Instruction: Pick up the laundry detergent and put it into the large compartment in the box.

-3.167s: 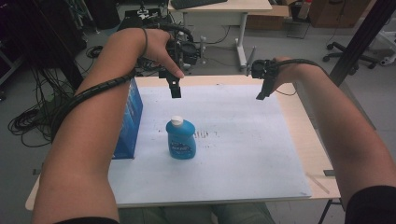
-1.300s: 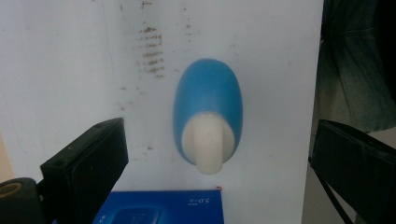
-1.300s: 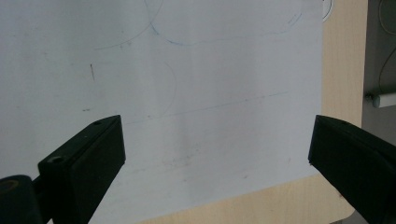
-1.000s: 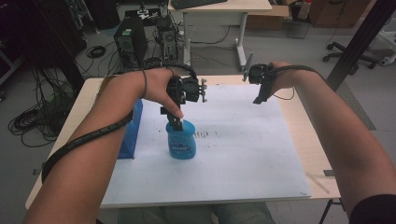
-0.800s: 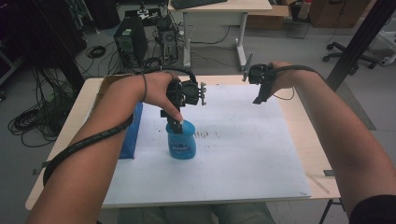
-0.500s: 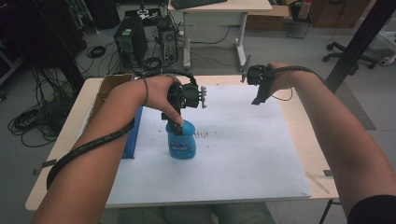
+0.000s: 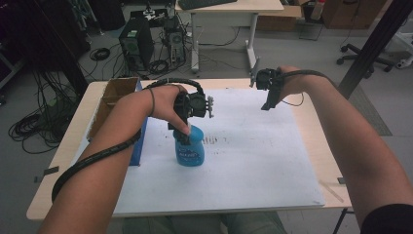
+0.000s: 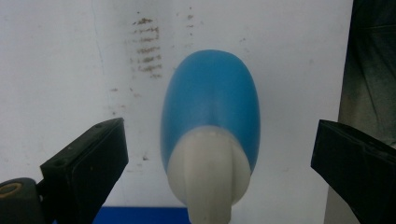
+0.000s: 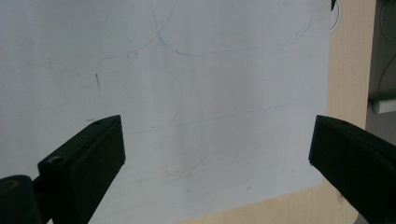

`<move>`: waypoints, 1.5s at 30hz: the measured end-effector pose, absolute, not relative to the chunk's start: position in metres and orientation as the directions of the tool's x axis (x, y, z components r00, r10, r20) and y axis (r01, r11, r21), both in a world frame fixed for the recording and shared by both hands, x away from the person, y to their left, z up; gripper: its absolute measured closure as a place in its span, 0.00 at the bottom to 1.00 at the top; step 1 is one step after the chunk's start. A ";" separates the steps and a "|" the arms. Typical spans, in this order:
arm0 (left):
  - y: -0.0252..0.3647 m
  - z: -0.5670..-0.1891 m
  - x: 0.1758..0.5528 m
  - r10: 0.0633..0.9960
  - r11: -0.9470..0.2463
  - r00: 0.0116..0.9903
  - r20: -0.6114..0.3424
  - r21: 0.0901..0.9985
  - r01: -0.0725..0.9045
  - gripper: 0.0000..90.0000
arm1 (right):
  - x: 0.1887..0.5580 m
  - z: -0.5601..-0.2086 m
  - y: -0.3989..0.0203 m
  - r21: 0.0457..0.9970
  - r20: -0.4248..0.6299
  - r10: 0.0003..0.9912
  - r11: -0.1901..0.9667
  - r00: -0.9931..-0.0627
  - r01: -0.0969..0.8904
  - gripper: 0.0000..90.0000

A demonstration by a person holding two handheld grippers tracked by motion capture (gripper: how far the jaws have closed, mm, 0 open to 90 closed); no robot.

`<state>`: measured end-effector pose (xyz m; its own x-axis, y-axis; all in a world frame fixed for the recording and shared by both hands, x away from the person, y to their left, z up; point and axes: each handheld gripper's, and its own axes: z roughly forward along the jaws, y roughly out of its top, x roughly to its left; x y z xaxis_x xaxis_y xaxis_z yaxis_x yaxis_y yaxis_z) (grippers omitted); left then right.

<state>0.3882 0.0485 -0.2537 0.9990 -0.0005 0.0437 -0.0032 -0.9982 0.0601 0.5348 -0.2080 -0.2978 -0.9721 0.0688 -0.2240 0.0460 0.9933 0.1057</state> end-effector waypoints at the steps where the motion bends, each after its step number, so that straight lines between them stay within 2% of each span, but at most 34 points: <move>1: 0.049 -0.257 0.388 -0.003 -0.998 0.999 0.043 0.057 -0.006 0.05 | 0.535 -0.298 -0.207 0.104 -0.224 0.067 0.994 -0.972 0.044 0.04; 45: 0.052 -0.293 0.388 0.011 -0.999 0.998 0.063 0.041 0.008 0.07 | 0.530 -0.300 -0.198 0.124 -0.227 0.048 0.992 -0.973 0.020 0.05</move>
